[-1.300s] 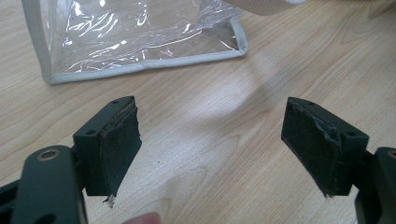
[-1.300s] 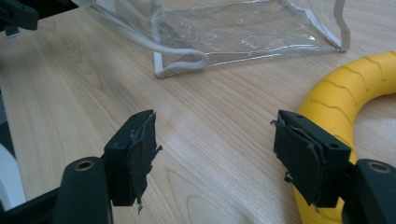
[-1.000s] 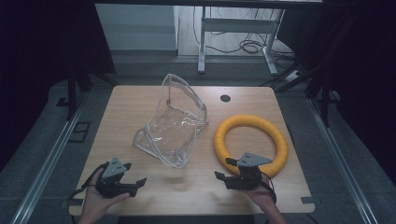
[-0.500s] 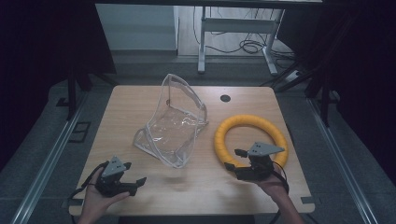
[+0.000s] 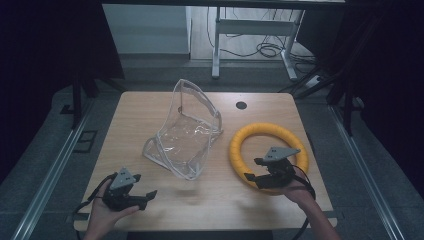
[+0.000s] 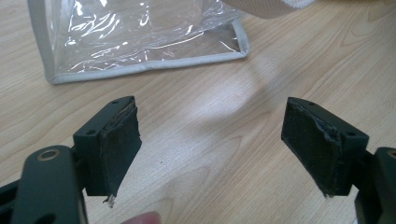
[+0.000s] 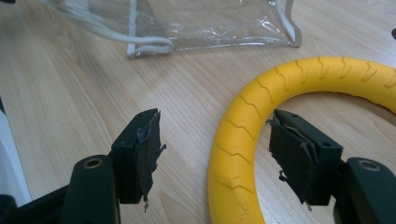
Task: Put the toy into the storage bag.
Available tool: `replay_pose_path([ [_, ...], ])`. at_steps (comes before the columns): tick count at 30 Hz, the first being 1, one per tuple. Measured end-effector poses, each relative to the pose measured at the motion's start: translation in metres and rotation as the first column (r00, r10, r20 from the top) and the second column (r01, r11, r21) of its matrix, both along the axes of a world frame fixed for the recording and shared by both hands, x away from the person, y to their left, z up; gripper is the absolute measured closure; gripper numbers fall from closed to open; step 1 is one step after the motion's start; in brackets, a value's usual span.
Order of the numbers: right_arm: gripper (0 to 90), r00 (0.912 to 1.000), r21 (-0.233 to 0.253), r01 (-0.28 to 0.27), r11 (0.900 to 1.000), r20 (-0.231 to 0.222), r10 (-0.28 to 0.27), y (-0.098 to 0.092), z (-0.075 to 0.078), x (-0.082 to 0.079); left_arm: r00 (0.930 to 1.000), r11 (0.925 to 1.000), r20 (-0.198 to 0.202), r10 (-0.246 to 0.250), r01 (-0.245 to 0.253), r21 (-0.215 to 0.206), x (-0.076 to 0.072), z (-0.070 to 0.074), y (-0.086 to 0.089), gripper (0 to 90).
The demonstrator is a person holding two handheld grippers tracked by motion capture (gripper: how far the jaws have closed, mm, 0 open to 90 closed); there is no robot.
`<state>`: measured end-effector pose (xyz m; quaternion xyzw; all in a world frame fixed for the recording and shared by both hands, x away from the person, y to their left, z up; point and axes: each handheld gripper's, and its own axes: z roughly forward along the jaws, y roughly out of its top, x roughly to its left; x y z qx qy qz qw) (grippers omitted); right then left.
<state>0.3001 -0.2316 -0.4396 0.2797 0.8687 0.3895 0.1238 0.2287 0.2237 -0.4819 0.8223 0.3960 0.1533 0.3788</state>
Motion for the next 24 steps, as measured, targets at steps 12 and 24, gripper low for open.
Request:
replay_pose_path([
  [12, 33.7, 0.9966, -0.096, -0.03, 0.995, -0.079, 0.022, 0.0, 0.0, 0.015, 0.9999, 0.9999, 0.004, 0.009, -0.009, -0.009, 0.0, -0.001, 0.003, 19.5],
  [24, 33.3, 0.9859, -0.213, -0.058, 0.975, -0.166, 0.022, 0.002, -0.016, 0.026, 0.9999, 0.9999, 0.007, 0.009, -0.009, -0.011, 0.0, 0.0, 0.003, 19.5],
])
